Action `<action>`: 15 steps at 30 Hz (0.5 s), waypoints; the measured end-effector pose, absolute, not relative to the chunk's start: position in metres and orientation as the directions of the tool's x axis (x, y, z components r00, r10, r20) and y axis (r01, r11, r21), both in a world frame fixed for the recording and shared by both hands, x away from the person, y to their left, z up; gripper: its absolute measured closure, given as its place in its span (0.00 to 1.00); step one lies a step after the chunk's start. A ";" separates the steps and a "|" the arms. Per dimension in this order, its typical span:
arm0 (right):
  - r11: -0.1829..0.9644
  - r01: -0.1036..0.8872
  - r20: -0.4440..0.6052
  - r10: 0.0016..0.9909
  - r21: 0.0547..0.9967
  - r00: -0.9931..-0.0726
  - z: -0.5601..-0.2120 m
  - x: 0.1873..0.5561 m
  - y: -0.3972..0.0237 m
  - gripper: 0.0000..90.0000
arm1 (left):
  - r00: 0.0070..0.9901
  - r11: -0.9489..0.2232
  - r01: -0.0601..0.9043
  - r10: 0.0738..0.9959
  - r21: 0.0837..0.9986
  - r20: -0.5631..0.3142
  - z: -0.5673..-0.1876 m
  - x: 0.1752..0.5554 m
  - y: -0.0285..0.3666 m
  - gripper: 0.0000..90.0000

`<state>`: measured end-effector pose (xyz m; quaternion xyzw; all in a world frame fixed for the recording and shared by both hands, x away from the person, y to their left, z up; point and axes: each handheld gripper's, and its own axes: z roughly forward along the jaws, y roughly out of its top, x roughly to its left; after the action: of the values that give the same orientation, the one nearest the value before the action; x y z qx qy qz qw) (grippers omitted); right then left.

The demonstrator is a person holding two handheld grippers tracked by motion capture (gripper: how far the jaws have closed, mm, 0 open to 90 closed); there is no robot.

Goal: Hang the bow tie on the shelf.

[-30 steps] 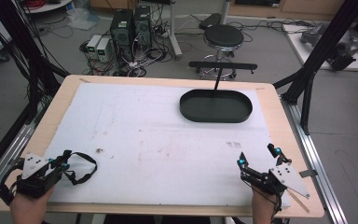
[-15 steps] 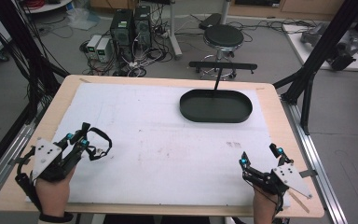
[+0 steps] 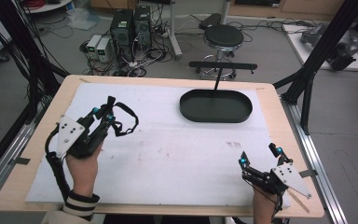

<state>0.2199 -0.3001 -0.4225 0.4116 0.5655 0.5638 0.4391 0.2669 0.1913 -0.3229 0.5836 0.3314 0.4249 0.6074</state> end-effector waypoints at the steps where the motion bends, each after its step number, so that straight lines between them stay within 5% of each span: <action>1: 0.026 -0.030 -0.033 0.960 0.999 -0.277 -0.423 0.220 -0.300 0.04 | 0.419 -0.042 -0.129 0.903 0.991 0.093 -0.323 0.267 0.191 0.83; 15: 0.011 -0.037 -0.021 0.961 0.999 -0.277 -0.424 0.221 -0.302 0.04 | 0.506 0.064 -0.238 0.860 0.969 0.067 -0.300 0.313 0.128 0.83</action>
<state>0.2214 -0.3023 -0.4235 0.4121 0.5604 0.5696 0.4379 0.3125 0.1280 -0.2998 0.5490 0.2833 0.4082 0.6721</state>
